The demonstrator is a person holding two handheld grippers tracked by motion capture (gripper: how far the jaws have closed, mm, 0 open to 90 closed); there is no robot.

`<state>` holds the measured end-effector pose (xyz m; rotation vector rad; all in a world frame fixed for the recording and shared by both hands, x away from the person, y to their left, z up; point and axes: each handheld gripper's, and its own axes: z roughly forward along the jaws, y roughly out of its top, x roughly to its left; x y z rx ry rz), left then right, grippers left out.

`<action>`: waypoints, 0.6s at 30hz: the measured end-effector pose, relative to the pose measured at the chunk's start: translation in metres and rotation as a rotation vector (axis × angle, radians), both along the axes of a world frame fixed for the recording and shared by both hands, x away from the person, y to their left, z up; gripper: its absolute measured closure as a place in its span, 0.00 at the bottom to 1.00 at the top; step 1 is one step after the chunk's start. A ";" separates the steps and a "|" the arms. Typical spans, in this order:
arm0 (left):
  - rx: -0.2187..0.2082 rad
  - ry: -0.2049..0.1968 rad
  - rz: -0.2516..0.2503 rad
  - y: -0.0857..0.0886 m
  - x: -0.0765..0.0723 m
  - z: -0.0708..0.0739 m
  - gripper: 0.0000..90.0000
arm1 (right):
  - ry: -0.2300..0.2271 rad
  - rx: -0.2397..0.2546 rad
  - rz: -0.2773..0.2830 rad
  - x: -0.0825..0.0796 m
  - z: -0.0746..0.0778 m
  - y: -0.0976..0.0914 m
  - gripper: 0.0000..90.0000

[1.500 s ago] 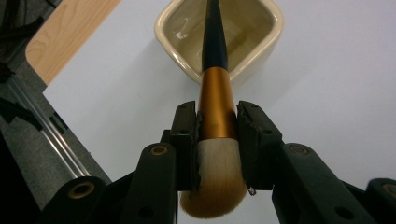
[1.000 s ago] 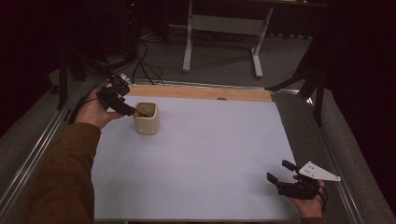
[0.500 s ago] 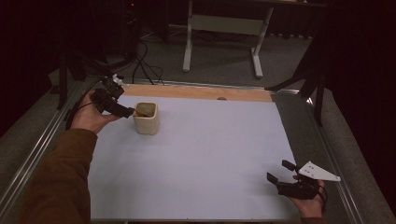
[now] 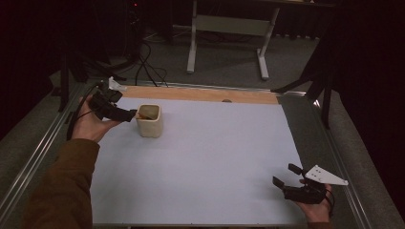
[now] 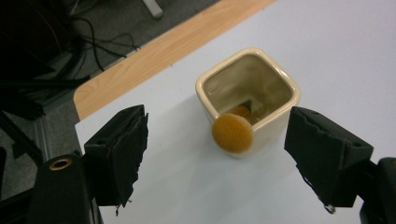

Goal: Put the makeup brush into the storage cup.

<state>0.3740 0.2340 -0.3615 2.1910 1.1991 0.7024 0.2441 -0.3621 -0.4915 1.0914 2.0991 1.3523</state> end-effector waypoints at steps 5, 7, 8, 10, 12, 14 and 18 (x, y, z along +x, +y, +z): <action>-0.024 -0.019 0.021 0.004 -0.009 -0.006 0.25 | 0.000 0.002 -0.003 -0.001 0.000 -0.001 0.15; -0.037 -0.034 0.025 0.005 -0.013 -0.009 0.25 | 0.000 0.001 -0.003 -0.001 0.000 -0.001 0.15; -0.042 -0.037 0.027 0.005 -0.015 -0.010 0.25 | 0.000 0.002 -0.003 -0.001 0.000 -0.001 0.15; -0.049 -0.048 0.033 0.007 -0.019 -0.013 0.25 | 0.000 0.001 -0.003 -0.001 0.000 0.000 0.15; -0.051 -0.048 0.036 0.009 -0.024 -0.015 0.25 | 0.000 0.000 -0.003 -0.001 0.000 0.000 0.15; -0.058 -0.063 0.040 0.010 -0.030 -0.016 0.25 | 0.001 0.000 -0.004 0.000 0.000 0.000 0.15; -0.073 -0.079 0.041 0.012 -0.040 -0.019 0.25 | 0.001 -0.001 -0.003 0.000 0.000 0.000 0.15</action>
